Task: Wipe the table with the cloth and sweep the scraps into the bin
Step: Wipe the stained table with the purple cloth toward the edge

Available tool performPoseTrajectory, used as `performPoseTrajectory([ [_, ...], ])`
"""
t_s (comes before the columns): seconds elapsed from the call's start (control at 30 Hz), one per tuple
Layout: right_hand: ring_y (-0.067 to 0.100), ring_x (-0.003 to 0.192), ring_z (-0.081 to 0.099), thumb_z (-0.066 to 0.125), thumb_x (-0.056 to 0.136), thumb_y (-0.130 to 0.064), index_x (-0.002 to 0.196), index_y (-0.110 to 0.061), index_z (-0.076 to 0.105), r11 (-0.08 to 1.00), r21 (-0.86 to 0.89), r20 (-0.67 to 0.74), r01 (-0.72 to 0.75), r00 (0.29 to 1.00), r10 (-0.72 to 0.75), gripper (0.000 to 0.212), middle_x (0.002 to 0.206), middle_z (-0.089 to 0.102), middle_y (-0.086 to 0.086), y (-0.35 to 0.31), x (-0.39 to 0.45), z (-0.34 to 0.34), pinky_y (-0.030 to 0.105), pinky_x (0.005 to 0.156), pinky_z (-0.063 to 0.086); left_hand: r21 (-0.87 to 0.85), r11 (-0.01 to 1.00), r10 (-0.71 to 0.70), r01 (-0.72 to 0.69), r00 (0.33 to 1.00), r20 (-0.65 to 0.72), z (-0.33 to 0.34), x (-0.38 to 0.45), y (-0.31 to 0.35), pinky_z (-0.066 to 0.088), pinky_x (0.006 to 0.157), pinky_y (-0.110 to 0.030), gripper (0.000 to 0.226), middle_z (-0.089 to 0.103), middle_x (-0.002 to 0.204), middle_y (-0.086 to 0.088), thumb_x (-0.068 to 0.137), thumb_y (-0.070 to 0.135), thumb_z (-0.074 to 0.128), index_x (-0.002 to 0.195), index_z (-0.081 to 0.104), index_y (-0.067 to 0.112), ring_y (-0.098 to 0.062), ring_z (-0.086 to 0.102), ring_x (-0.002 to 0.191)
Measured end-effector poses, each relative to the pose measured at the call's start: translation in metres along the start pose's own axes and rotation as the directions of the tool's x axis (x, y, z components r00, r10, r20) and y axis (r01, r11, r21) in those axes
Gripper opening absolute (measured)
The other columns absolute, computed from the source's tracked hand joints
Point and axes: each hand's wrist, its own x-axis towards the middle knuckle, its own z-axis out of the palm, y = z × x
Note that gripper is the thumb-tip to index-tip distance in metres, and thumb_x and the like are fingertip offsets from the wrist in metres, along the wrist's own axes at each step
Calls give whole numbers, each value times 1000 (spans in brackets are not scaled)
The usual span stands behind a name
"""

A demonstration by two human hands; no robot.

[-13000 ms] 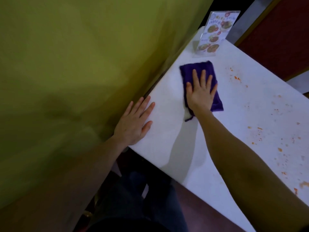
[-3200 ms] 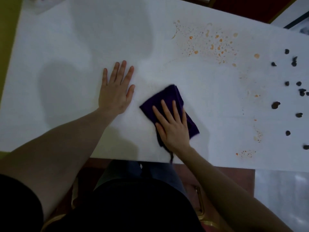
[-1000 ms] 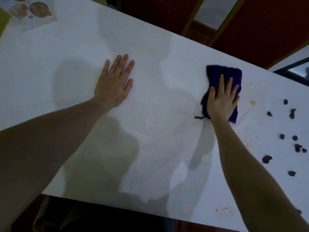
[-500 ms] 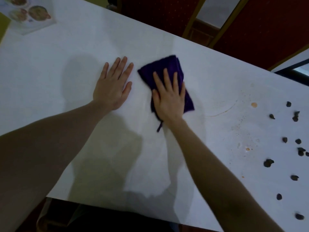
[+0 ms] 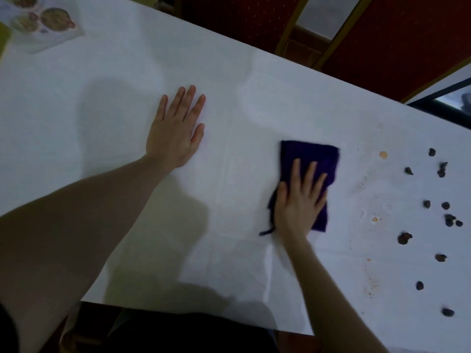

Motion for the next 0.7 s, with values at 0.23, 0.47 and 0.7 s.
performPoseTrajectory([
  [0.23, 29, 152, 7, 29, 103, -44, 155, -34, 23, 895, -26, 89, 446, 893, -442, 54, 164, 17, 0, -88, 20, 20, 55, 121, 9, 25, 1000, -3, 3, 1000, 0, 0, -1, 1, 7, 125, -48, 60, 7, 167, -6, 104, 41, 18, 159, 9, 18, -25, 7, 154],
  [0.47, 26, 152, 4, 28, 101, -49, 156, -37, 17, 998, 10, 37, 67, 997, -67, 57, 165, 11, 0, -6, 119, -12, 51, 121, 7, -10, 1000, 8, -8, 1000, 0, 0, -1, -1, 7, 124, -49, 61, 11, 167, -7, 103, 41, 19, 159, 15, 18, -25, 10, 154],
  [0.7, 31, 152, 4, 24, 99, -49, 156, -35, 16, 997, 29, -3, -76, 997, 76, 60, 165, 9, 2, 29, -1, -5, 54, 120, 10, -1, 1000, 7, -7, 1000, 1, -3, -2, 1, 8, 124, -49, 62, 10, 167, -8, 102, 42, 16, 159, 14, 17, -26, 9, 154],
])
